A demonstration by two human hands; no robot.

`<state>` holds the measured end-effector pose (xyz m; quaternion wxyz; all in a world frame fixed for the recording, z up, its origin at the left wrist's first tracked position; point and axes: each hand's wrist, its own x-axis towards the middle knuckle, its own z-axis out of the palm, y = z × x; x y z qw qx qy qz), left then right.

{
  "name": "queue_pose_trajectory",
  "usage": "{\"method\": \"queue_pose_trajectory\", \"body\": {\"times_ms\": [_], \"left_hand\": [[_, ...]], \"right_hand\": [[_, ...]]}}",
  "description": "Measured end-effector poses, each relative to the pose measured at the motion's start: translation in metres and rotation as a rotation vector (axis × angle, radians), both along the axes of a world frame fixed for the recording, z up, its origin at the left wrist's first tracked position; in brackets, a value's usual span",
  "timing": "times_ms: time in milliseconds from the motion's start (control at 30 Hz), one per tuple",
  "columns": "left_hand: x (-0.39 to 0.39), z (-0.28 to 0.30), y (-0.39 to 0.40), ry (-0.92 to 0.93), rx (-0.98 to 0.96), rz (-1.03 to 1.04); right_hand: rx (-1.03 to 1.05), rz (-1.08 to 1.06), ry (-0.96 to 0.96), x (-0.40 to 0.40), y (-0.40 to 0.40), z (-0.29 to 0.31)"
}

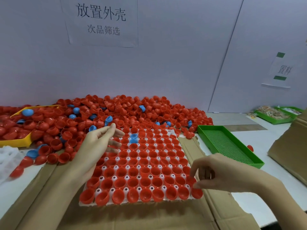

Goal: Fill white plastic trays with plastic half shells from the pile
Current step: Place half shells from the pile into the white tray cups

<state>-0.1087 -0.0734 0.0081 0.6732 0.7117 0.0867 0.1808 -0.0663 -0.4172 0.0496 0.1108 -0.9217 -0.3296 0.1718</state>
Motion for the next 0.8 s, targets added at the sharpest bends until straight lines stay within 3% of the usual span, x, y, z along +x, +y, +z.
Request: {"method": "queue_pose_trajectory", "body": {"times_ms": [133, 433, 700, 800], "left_hand": [[0.001, 0.001, 0.005, -0.019, -0.02, 0.017], [0.009, -0.007, 0.019, -0.037, -0.066, 0.165], [0.009, -0.008, 0.02, -0.026, -0.081, 0.164], [0.009, -0.007, 0.019, -0.034, -0.076, 0.15]], "right_hand": [[0.102, -0.021, 0.021, 0.032, 0.0, 0.013], [0.478, -0.186, -0.369, 0.157, 0.074, -0.035], [0.267, -0.116, -0.38, 0.203, 0.127, -0.051], [0.329, -0.153, -0.361, 0.204, 0.121, -0.053]]}}
